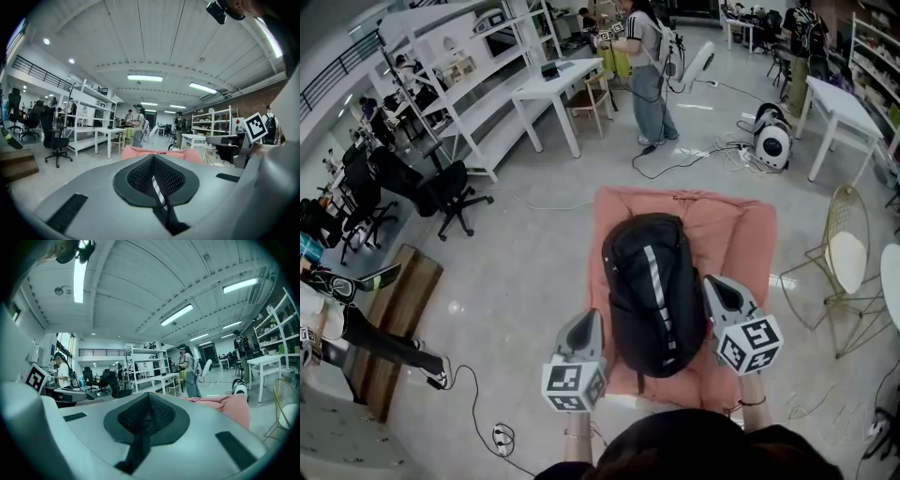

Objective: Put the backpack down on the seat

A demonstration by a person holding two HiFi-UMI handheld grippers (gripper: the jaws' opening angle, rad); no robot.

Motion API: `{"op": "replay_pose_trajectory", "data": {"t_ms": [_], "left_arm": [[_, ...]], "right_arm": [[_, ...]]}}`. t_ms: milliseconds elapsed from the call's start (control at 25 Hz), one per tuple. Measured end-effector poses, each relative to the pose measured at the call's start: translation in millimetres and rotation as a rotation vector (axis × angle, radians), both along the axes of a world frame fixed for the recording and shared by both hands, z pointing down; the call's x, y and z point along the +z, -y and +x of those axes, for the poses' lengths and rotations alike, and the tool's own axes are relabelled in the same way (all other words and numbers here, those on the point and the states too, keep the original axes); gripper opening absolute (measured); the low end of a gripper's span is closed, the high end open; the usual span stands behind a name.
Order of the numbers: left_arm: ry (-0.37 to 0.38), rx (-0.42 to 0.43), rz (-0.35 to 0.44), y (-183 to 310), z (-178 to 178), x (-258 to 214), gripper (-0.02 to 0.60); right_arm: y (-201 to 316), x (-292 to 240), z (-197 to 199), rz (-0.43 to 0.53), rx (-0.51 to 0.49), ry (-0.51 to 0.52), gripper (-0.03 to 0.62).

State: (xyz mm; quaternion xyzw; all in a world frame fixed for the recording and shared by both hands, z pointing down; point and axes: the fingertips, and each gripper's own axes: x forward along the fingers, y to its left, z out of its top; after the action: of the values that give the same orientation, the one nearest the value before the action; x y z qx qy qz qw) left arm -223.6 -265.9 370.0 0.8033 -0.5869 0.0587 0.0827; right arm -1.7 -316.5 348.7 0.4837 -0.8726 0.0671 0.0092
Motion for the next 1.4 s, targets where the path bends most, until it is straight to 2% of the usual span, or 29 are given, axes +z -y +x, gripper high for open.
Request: {"op": "replay_pose_trajectory", "data": {"t_ms": [440,960,1400], "left_arm": [[0.004,-0.044,0.09,-15.7,-6.8,-25.7,0.014],[0.041,-0.046,0.115,-23.2,-10.3,-33.0,0.014],[0.045,-0.045,0.095,-29.4,-10.6,-27.4,0.014]], "right_arm": [[-22.4,-21.5,25.4,0.062,0.026,0.024,0.012],[-27.0,-24.9,36.5,0.079,0.045,0.037,0.012],[-32.6,-21.9,35.9,0.082,0.044,0.017,0.012]]}}
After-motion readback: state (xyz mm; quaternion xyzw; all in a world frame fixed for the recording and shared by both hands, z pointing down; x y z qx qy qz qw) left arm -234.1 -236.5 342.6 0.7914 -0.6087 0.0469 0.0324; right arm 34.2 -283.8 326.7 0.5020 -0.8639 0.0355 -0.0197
